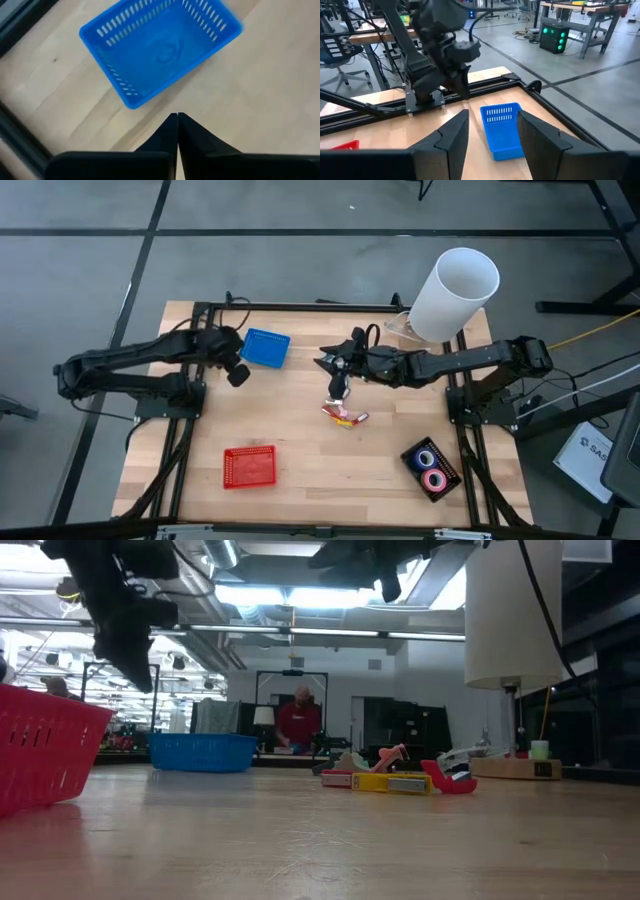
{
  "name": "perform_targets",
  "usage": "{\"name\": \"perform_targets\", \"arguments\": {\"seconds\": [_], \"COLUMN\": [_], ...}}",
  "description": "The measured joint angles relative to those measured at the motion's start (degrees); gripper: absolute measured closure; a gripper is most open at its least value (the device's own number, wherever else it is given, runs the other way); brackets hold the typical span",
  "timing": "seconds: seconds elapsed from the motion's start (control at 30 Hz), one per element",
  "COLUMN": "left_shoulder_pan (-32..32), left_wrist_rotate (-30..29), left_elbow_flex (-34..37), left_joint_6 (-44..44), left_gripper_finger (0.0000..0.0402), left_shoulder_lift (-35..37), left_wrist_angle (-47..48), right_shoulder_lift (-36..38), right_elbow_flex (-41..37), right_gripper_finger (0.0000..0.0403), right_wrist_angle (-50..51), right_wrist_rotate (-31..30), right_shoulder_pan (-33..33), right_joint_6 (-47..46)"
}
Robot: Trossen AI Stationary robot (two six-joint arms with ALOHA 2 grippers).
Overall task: Pick and place Stapler, Stapler remover, tape
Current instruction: Adjust the blue bin
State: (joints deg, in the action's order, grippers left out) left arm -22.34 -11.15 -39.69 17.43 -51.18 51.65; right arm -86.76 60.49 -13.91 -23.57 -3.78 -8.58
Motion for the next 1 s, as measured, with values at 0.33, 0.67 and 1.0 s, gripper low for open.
{"name": "perform_targets", "arguments": {"seconds": [0.33,0.67,1.0], "left_shoulder_pan": [-12.99,-27.11,-26.66], "left_wrist_rotate": [2.83,9.72,18.81], "left_elbow_flex": [-0.01,-0.01,-0.01], "left_joint_6": [-2.15,0.02,1.31], "left_gripper_finger": [0.0399,0.0399,0.0400], "left_shoulder_lift": [-12.99,-19.88,-29.28], "left_wrist_angle": [-3.64,-7.06,-19.00], "right_shoulder_lift": [0.00,0.00,0.00], "right_elbow_flex": [0.00,-0.01,-0.02], "right_gripper_finger": [0.0234,0.0233,0.0233], "right_wrist_angle": [0.02,0.02,0.04], "right_wrist_rotate": [0.07,1.41,8.37], "right_shoulder_pan": [1.80,2.50,6.34], "right_joint_6": [-0.42,2.92,4.42]}}
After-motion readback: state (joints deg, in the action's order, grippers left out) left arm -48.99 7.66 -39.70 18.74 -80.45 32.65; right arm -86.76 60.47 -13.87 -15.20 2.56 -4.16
